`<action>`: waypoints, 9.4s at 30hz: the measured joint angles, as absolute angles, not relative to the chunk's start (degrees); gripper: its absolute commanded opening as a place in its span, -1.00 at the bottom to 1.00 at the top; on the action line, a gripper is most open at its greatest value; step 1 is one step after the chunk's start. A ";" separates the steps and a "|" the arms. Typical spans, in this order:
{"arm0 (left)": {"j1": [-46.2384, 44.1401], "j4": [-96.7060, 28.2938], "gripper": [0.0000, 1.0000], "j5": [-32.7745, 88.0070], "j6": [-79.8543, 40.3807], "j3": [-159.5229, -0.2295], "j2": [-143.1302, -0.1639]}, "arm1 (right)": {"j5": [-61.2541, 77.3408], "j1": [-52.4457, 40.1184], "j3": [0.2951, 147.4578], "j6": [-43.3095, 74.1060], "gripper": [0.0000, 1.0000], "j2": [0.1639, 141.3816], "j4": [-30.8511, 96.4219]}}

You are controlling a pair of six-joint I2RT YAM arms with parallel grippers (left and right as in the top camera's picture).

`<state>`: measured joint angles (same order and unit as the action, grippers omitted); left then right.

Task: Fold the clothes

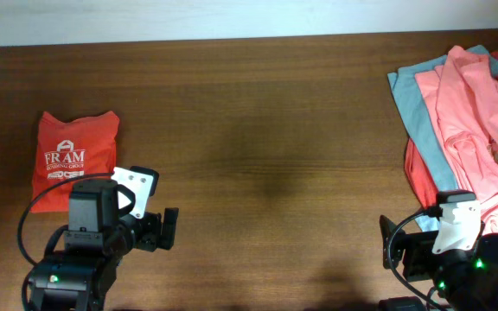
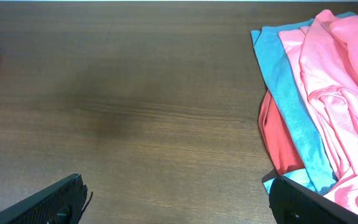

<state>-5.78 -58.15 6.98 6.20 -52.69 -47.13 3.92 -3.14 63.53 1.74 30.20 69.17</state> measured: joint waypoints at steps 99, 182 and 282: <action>-5.78 -48.56 0.99 5.67 6.20 -30.28 -32.23 | -3.16 6.04 0.62 1.52 0.97 0.84 3.88; -3.79 -3.77 0.99 5.74 6.20 -0.64 -0.89 | -3.16 6.02 0.62 1.54 0.97 0.84 3.88; -3.79 -3.75 0.99 5.74 6.20 -0.64 -0.89 | -3.16 6.02 0.62 1.54 0.98 0.84 3.88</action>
<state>-3.79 -3.75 5.74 6.20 -0.64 -0.89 -3.16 6.02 0.62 1.54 0.84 3.88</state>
